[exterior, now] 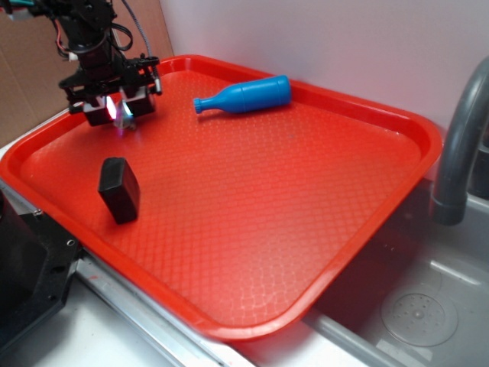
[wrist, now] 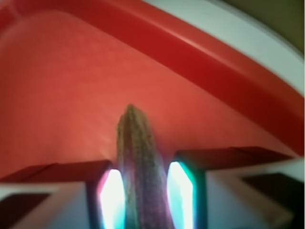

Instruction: Grab the wood chip.

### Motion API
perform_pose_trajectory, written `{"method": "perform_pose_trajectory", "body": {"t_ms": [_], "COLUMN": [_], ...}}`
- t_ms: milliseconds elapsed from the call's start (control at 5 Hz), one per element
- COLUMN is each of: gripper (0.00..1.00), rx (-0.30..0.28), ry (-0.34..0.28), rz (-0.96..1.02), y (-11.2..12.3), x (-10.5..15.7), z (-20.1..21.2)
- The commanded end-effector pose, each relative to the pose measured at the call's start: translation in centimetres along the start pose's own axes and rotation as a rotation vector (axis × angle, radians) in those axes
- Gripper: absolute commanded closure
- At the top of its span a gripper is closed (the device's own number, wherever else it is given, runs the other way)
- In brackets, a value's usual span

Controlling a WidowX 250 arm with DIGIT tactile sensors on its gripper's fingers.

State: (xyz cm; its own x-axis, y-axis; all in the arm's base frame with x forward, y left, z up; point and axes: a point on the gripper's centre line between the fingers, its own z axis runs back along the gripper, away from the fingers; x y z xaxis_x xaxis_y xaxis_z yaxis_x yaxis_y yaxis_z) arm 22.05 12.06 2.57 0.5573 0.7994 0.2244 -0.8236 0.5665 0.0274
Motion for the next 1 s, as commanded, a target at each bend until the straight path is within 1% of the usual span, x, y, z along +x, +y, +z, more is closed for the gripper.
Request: {"method": "perform_pose_trajectory", "body": {"t_ms": [0, 200, 400, 600, 800], "gripper": [1.0, 1.0, 1.0, 1.0, 1.0], "rx": [0.0, -0.034, -0.108, -0.136, -0.174], "ry": [0.051, 0.113, 0.15, 0.137, 0.124], "rz": [-0.24, -0.439, -0.634, -0.711, -0.687], "y": [-3.6, -5.5, -6.2, -5.9, -5.3], "x": [-0.4, -2.7, -5.5, -7.3, -8.4], "z": [7.6, 11.4, 15.4, 17.6, 18.6]}}
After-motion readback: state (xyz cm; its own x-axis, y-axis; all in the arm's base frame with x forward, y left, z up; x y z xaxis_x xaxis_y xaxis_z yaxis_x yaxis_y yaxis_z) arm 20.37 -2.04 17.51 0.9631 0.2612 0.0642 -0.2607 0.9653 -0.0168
